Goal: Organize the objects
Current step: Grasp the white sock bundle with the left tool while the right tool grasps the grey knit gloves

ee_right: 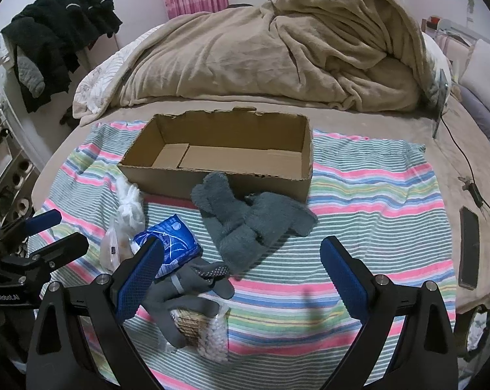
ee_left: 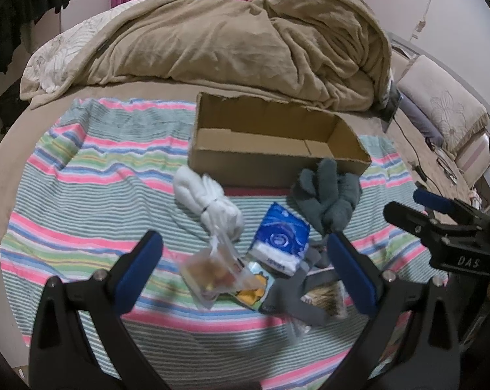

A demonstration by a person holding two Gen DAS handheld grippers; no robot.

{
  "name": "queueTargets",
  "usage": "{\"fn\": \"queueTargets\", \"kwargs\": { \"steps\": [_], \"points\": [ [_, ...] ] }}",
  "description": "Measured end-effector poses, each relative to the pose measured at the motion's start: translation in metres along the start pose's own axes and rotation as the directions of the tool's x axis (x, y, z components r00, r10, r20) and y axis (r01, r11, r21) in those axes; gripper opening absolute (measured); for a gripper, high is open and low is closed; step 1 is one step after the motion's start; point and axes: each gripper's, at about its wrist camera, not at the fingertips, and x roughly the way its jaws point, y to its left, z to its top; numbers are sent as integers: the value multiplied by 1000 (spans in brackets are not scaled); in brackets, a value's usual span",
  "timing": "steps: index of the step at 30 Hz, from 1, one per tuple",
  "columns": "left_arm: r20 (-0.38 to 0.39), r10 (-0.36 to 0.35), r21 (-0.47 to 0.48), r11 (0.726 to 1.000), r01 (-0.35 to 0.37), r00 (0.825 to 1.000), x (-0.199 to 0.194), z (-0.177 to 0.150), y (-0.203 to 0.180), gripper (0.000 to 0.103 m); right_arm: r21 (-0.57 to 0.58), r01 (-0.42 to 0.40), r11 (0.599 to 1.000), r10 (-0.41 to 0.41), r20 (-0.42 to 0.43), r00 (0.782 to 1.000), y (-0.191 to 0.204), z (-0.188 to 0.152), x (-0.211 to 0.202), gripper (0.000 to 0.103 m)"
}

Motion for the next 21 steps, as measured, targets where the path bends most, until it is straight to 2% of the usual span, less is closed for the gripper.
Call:
{"fn": "queueTargets", "kwargs": {
  "steps": [12, 21],
  "points": [
    [-10, 6, -8, 1000, -6, 1000, 21, 13, 10, 101, 3, 8, 1000, -8, -20, 1000, -3, 6, 19, 98],
    [-55, -7, -25, 1000, 6, 998, 55, 16, 22, 98, 20, 16, 1000, -15, -50, 999, -15, 9, 44, 98]
  ]
}}
